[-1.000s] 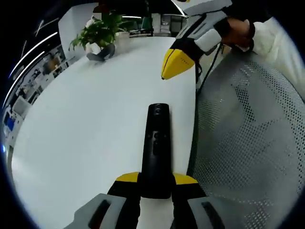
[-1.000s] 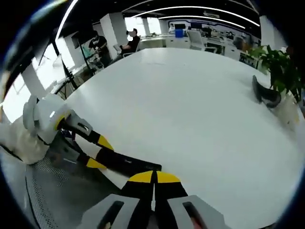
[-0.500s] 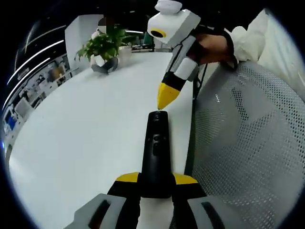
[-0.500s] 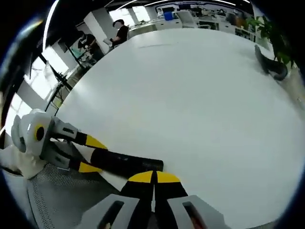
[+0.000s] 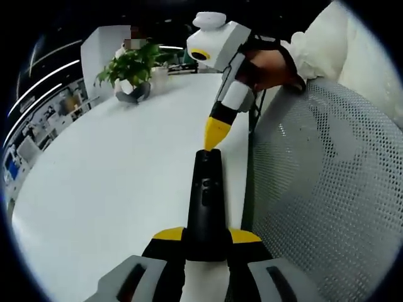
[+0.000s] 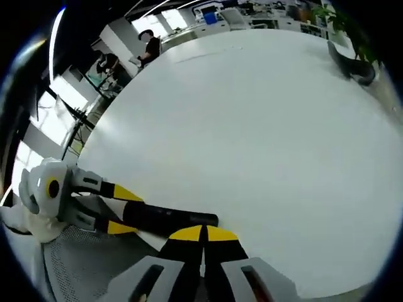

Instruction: Press the specified remote control buttons in sequence, fully releasing each button before pressing the next.

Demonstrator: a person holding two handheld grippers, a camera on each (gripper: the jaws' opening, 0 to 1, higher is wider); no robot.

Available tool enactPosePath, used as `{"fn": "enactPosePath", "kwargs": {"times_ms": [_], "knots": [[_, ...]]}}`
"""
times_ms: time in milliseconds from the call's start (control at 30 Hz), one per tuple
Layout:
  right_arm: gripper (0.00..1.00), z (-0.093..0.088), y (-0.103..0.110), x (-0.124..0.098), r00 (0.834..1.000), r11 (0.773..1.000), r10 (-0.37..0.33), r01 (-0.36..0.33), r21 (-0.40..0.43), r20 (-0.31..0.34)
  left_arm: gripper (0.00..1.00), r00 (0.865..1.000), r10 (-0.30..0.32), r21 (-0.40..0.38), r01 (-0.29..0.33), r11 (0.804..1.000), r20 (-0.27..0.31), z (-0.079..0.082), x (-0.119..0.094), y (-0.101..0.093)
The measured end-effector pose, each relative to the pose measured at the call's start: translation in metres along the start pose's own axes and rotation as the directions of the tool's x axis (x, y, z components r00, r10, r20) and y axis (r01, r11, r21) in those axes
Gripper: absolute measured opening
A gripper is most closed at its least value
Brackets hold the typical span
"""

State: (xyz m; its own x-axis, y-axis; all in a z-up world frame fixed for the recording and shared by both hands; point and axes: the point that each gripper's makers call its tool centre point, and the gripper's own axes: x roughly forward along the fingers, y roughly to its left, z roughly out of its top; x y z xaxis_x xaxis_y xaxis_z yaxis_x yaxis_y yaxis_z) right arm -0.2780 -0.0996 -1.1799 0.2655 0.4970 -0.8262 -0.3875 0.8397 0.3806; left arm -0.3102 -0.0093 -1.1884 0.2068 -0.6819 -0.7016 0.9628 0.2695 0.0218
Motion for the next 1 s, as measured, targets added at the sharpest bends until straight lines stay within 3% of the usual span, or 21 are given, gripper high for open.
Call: {"fn": "enactPosePath", "kwargs": {"times_ms": [267, 500, 600, 700, 800, 933, 1000], "knots": [[0.00, -0.0014, 0.0008, 0.0017, 0.998, 0.983, -0.065, 0.064, -0.174, -0.001, 0.24, 1.000, 0.015, 0.028, -0.015, 0.999, 0.003, 0.0008, 0.0004, -0.0007], [0.00, -0.0031, 0.0010, 0.0033, 0.986, 0.922, -0.168, 0.156, -0.355, -0.003, 0.24, 1.000, 0.014, 0.008, -0.014, 1.000, 0.010, 0.0012, 0.0016, -0.0001], [0.00, -0.0034, 0.0020, 0.0044, 0.984, 0.923, -0.179, 0.166, -0.346, -0.007, 0.24, 1.000, 0.011, 0.014, -0.011, 1.000, 0.009, 0.0014, 0.0016, -0.0003], [0.00, -0.0034, 0.0011, 0.0042, 0.971, 0.883, -0.237, 0.216, -0.416, 0.000, 0.24, 1.000, 0.013, 0.008, -0.013, 1.000, 0.010, 0.0013, 0.0017, -0.0003], [0.00, -0.0028, 0.0015, 0.0043, 0.967, 0.893, -0.254, 0.239, -0.381, 0.011, 0.24, 1.000, 0.019, 0.007, -0.019, 1.000, 0.009, 0.0013, 0.0017, -0.0002], [0.00, -0.0026, 0.0016, 0.0044, 0.961, 0.877, -0.275, 0.258, -0.406, 0.017, 0.24, 1.000, 0.014, 0.002, -0.014, 1.000, 0.012, 0.0011, 0.0018, 0.0004], [0.00, -0.0010, 0.0002, 0.0039, 0.962, 0.889, -0.271, 0.258, -0.378, 0.018, 0.24, 1.000, 0.013, -0.001, -0.013, 1.000, 0.014, 0.0011, 0.0020, 0.0005]]}}
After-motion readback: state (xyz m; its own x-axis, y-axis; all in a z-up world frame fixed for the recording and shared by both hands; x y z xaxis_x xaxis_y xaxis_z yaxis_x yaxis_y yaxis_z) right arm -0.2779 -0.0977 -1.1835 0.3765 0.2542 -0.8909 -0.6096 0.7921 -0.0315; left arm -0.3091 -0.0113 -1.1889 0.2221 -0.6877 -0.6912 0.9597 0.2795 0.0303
